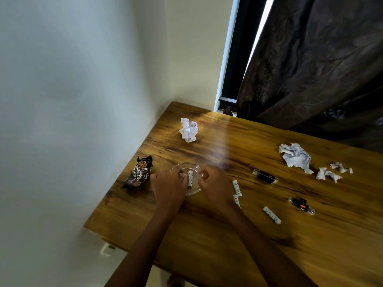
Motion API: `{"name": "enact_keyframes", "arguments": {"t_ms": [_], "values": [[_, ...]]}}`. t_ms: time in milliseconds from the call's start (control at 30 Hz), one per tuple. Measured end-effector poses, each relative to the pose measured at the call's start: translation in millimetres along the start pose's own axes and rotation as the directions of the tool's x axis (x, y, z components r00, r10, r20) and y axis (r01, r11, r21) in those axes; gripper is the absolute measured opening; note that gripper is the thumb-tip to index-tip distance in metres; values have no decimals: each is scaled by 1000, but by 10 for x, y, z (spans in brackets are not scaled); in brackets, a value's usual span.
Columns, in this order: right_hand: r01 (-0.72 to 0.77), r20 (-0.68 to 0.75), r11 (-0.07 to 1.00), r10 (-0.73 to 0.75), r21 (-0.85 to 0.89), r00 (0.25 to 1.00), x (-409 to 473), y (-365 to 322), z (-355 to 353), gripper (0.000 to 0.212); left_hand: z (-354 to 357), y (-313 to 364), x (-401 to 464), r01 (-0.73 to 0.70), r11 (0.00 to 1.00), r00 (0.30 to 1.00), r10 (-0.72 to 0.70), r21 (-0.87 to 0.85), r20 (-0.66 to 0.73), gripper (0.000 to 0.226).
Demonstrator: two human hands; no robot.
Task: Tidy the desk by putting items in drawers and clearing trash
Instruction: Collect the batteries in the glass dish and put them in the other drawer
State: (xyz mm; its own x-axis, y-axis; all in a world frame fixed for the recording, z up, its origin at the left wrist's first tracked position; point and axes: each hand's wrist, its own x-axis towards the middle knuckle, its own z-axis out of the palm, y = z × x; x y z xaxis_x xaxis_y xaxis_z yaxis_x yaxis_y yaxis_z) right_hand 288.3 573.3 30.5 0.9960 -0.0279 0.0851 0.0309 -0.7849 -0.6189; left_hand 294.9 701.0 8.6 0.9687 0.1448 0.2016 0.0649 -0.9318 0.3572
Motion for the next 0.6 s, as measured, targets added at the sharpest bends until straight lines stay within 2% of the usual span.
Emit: {"name": "enact_keyframes", "arguments": {"t_ms": [100,233,300,367,467,533,600], "values": [[-66,-54,997,64,-34,996,-127,263,-272,13,36,1,-46,-25,1000,999,26,19,-43,28],[-259,-63,928,251,-266,966,-400,747,-601,20,97,138,-187,-98,994,980,105,50,-167,29],[-344,-7,860,369,-377,929,-536,915,-684,27,157,253,-268,-198,980,952,190,-10,-241,25],[-381,21,828,427,-411,904,-668,1018,-719,33,214,387,-371,-340,938,913,312,-69,-263,20],[-373,-33,855,388,-362,921,-801,1067,-716,35,269,598,-572,-482,855,874,455,-192,-169,21],[-372,-62,866,373,-334,926,-859,1063,-710,36,277,735,-708,-434,865,895,445,-253,-14,28],[-372,-72,886,366,-278,928,-866,1067,-700,34,316,849,-781,-310,919,916,357,-243,181,49]]}}
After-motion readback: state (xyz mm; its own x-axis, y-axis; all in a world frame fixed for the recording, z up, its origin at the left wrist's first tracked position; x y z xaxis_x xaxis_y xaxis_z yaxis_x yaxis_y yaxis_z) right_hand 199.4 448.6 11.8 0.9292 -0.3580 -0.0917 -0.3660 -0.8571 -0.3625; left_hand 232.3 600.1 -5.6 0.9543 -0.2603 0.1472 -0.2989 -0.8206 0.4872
